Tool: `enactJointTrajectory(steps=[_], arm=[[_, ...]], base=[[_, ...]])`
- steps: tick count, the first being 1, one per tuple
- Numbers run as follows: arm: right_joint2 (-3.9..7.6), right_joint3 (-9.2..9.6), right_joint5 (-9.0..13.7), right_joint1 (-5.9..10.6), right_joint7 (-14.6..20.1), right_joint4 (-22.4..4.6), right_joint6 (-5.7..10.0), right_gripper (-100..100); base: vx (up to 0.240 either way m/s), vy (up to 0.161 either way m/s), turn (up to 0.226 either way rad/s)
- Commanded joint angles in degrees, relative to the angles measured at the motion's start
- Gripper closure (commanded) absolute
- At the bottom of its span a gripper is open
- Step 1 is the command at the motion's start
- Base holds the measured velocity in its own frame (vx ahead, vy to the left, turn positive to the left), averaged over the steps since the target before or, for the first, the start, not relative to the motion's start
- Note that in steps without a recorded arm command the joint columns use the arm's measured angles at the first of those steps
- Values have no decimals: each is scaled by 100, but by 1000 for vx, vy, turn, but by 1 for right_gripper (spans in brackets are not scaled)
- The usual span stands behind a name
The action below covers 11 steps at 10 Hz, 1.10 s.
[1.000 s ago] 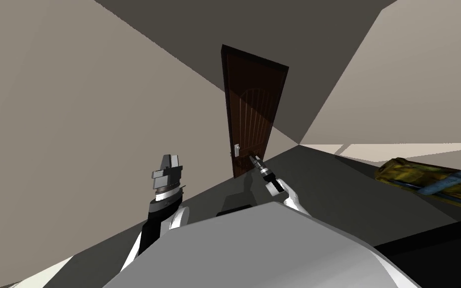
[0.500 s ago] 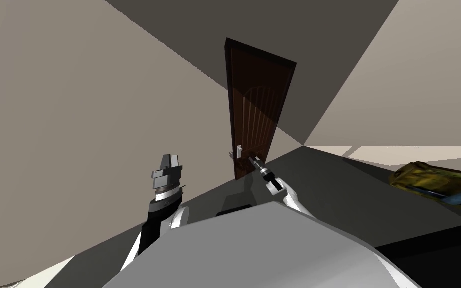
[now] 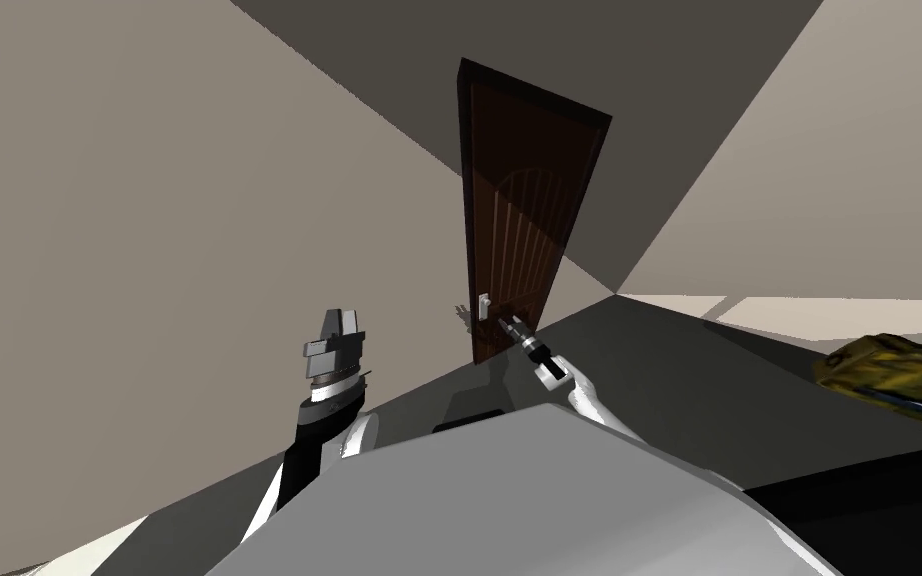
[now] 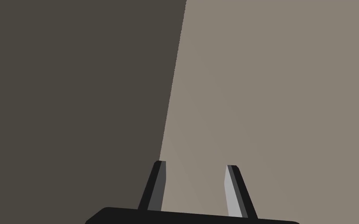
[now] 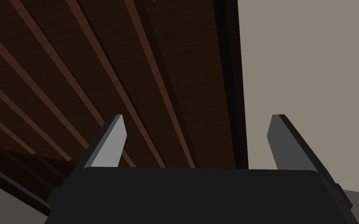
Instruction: Pull the door open
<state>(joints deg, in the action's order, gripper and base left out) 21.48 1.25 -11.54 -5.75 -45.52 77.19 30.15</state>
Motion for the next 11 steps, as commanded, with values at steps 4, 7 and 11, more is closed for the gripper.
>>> enactJointTrajectory(steps=[4, 7, 11], arm=[[193, 40, -183, 260, -414, -598, -60, -100], [279, 59, -268, 363, -600, -852, -88, -100], [170, -149, -265, 541, -785, -1115, -175, -100]], base=[[130, 18, 44], [96, 17, 31], [101, -10, 133]])
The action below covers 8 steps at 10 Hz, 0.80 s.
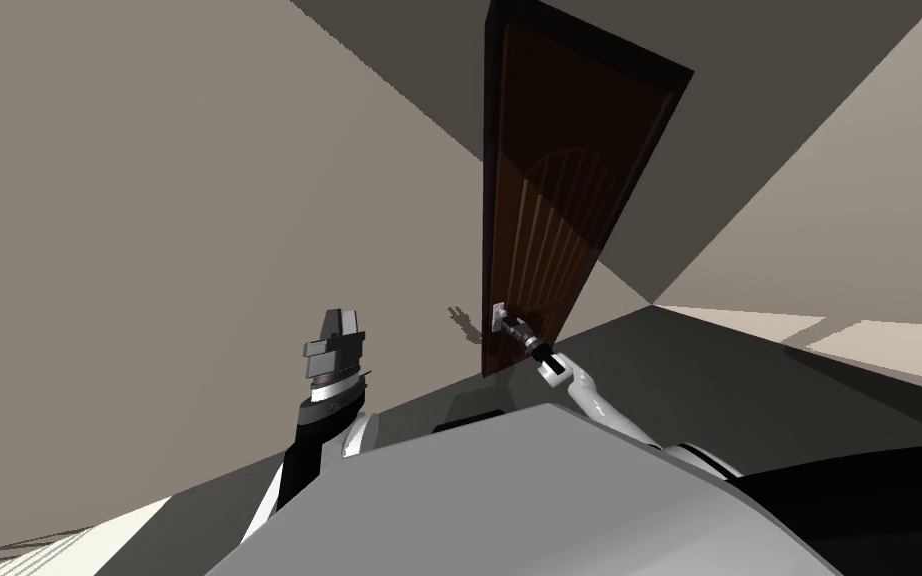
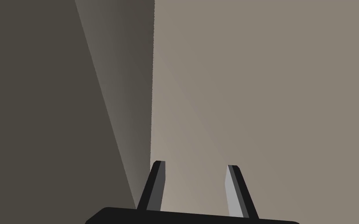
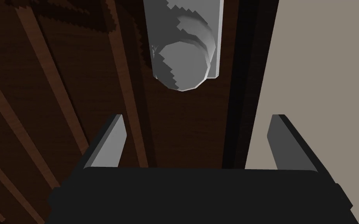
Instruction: Pull the door open
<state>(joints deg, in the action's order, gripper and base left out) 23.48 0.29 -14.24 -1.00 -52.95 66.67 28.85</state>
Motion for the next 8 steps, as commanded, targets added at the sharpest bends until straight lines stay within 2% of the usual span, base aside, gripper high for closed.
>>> enactJointTrajectory(steps=[1, 3, 4, 5, 8], arm=[[-89, -145, 14, 126, -107, -140, -87, -100], [-219, -346, 33, 258, -249, -306, -181, -100], [-159, -278, 30, 235, -183, -285, -124, -100], [-159, -278, 30, 235, -183, -285, -124, 100], [-159, -278, 30, 235, -183, -285, -124, 100]], base=[[187, -23, 208], [185, -33, 207], [81, -33, 50], [-7, 6, -40], [-21, 6, -3]])
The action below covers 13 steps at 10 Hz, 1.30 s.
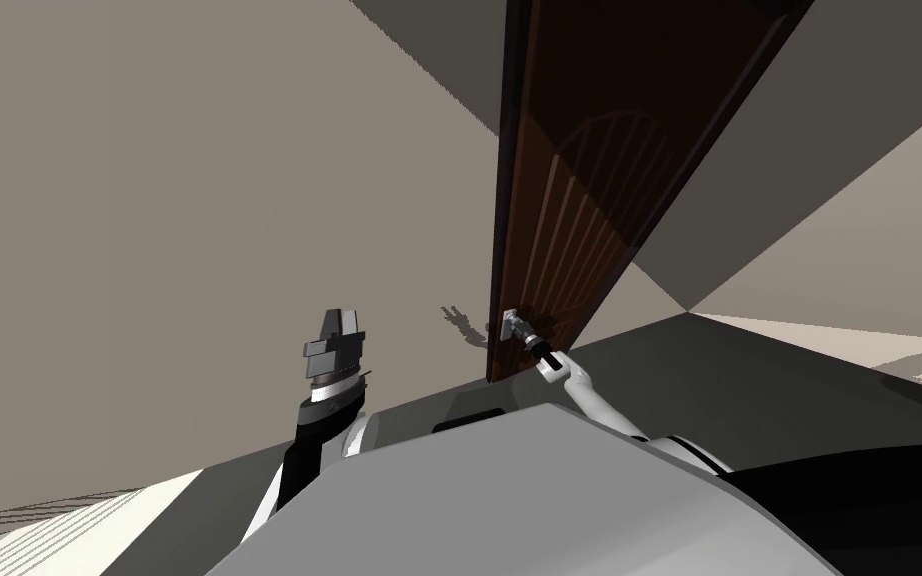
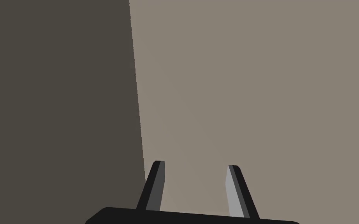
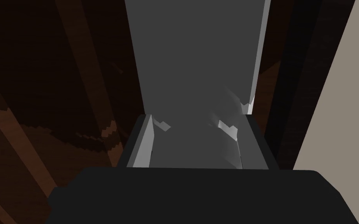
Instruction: Pull the door open
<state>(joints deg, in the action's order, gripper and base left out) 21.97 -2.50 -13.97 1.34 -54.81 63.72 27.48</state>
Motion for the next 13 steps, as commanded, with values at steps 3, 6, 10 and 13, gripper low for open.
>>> enactJointTrajectory(steps=[3, 6, 10, 13], arm=[[-15, -9, 208, 1, 55, -8, -158, 100], [-48, -39, 692, 21, 194, -15, -535, 100], [-78, -66, 1200, 39, 319, -21, -875, 100], [-96, -83, 1561, 50, 394, -25, -1080, 100]], base=[[-6, -2, -4], [-23, 0, -25], [-18, 2, -15], [-15, -4, -32]])
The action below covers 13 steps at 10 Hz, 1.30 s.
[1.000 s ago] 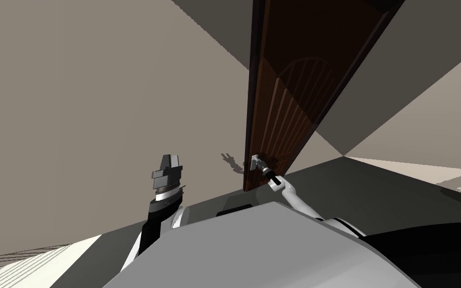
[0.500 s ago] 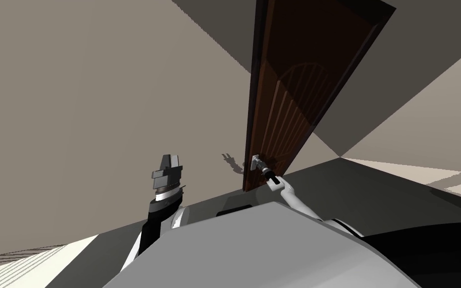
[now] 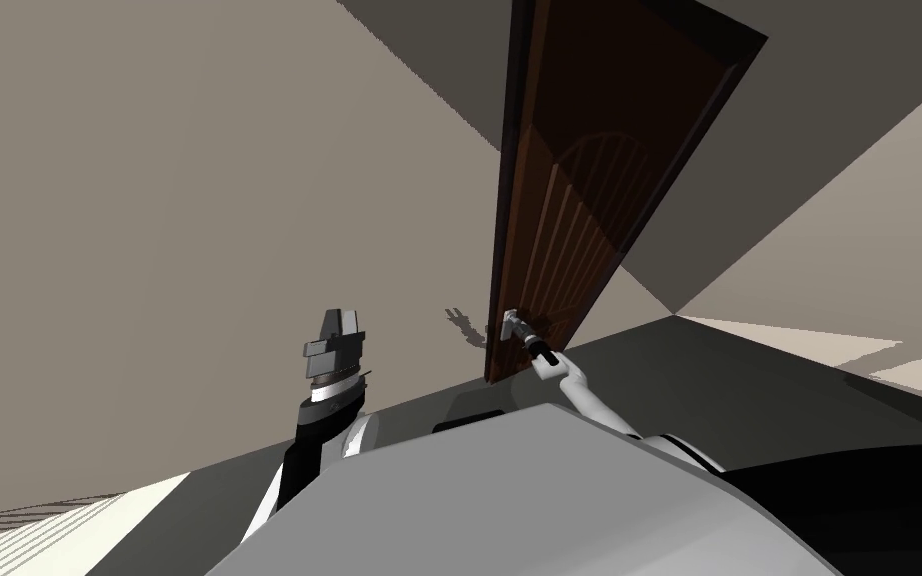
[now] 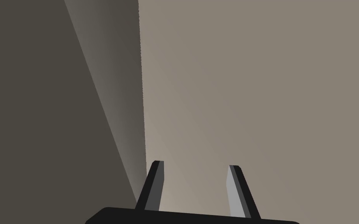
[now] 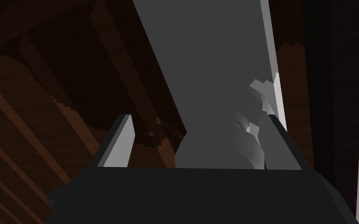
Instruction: Pull the door open
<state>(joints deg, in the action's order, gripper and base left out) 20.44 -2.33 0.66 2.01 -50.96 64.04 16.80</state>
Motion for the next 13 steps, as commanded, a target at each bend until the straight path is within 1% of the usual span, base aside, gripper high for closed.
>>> enactJointTrajectory(steps=[1, 2, 3, 4, 5, 6, 7, 8, 13], arm=[[40, -117, 286, -7, 84, -62, -216, 100], [40, -117, 416, -7, 84, -62, -216, 100], [19, -136, 595, 6, 171, -66, -443, 100], [19, -136, 742, 6, 171, -66, -451, 100], [19, -136, 805, 6, 171, -66, -451, 100], [-1, -155, 1012, 19, 259, -71, -682, 100], [-1, -155, 1150, 19, 259, -71, -689, 100], [-1, -155, 1203, 19, 259, -71, -689, 100], [-1, -155, 1203, 19, 259, -71, -689, 100]], base=[[-21, -9, -38], [-21, -9, 8], [-24, -11, -38], [-17, -4, -22], [-10, 6, 17], [-14, 6, -54], [-20, 4, -9], [-7, -5, 11], [-2, -1, 3]])
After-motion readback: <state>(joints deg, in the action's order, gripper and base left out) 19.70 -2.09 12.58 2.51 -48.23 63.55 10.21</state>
